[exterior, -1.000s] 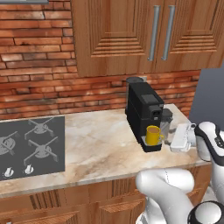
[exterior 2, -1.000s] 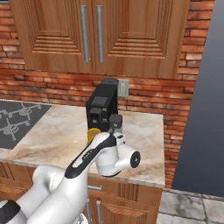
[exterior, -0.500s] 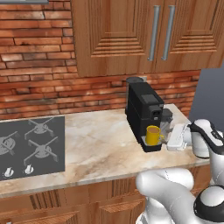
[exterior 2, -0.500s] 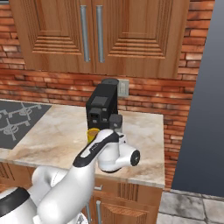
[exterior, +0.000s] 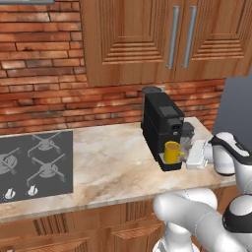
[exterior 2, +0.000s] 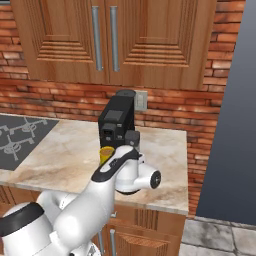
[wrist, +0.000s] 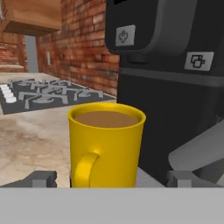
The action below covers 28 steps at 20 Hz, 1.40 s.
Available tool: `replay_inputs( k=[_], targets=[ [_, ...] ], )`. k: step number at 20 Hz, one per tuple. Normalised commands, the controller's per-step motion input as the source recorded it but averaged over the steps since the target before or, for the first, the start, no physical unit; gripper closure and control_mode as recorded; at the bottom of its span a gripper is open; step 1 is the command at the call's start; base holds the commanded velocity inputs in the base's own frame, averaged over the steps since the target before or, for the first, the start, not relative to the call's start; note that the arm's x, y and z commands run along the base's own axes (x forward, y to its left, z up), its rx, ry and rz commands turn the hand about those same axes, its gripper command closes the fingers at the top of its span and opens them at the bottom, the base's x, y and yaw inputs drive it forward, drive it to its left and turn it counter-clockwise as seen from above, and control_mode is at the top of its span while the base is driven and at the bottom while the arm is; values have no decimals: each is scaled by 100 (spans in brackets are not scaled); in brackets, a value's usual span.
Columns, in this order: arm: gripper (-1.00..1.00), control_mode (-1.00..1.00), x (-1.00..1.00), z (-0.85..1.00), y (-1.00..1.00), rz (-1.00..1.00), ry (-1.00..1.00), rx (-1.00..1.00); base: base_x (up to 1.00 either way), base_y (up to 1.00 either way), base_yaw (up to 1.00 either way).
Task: Pick up the brewed coffee from the coffee machine and place it next to the breakfast plate on the dining counter.
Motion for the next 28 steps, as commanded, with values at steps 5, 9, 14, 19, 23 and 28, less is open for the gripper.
replay_inputs(
  k=[5,9,14,19,23,28],
  targets=[
    [-100,-100,0,0,3,0,4,0,0,0,0],
    [-100,-100,0,0,11,0,5,0,0,0,0],
    [-100,-100,-1,0,20,0,4,0,0,0,0],
    [100,-100,0,0,12,0,3,0,0,0,0],
    [100,-100,0,0,7,0,5,0,0,0,0],
    [100,-100,-2,0,0,0,3,0,0,0,0]
  ],
)
